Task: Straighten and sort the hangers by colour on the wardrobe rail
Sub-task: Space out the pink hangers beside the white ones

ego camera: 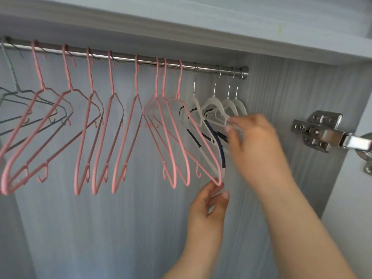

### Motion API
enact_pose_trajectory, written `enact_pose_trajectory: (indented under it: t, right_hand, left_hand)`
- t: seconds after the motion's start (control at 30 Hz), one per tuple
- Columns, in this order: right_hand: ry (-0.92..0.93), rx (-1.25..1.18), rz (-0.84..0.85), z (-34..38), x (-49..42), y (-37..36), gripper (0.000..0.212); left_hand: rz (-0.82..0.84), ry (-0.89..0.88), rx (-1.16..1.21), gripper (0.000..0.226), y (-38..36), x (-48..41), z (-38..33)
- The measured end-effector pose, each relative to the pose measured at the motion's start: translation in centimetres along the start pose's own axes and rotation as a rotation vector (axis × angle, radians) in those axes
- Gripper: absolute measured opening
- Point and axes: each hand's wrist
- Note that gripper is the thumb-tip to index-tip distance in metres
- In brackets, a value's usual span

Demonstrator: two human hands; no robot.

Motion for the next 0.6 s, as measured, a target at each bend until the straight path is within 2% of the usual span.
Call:
enact_pose_trajectory:
  t: [0.07,0.2,0.33,0.6]
  right_hand:
    - [-0.006,0.004,-0.07,-1.2,-0.5,1.7,0.03]
    - [-0.15,0.117,0.113,-3.0,-0.7,0.9,0.036]
    - [-0.224,0.045,0.153,-3.3,-0.7,-1.0,0.029]
    - [-0.175,-0.142,0.012,-2.3,-0.5,-2.4,0.025]
  left_hand:
    - [-0.005,0.029,-0.005,0.027,-0.1,0.4,0.4]
    - [0.015,0.069,-0.017,0.025,0.2,0.9,0.8]
    - [-0.025,0.09,0.032,0.026,0.9,1.0,0.4]
    - [-0.037,0.079,0.064,0.027,0.8,1.2,-0.9]
Point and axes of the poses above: each hand's wrist, its own x-axis away from the middle knuckle, its own y-axis out of the back of the hand, z = x × y, and after that the axes turned 6 degrees about -x, right-handed
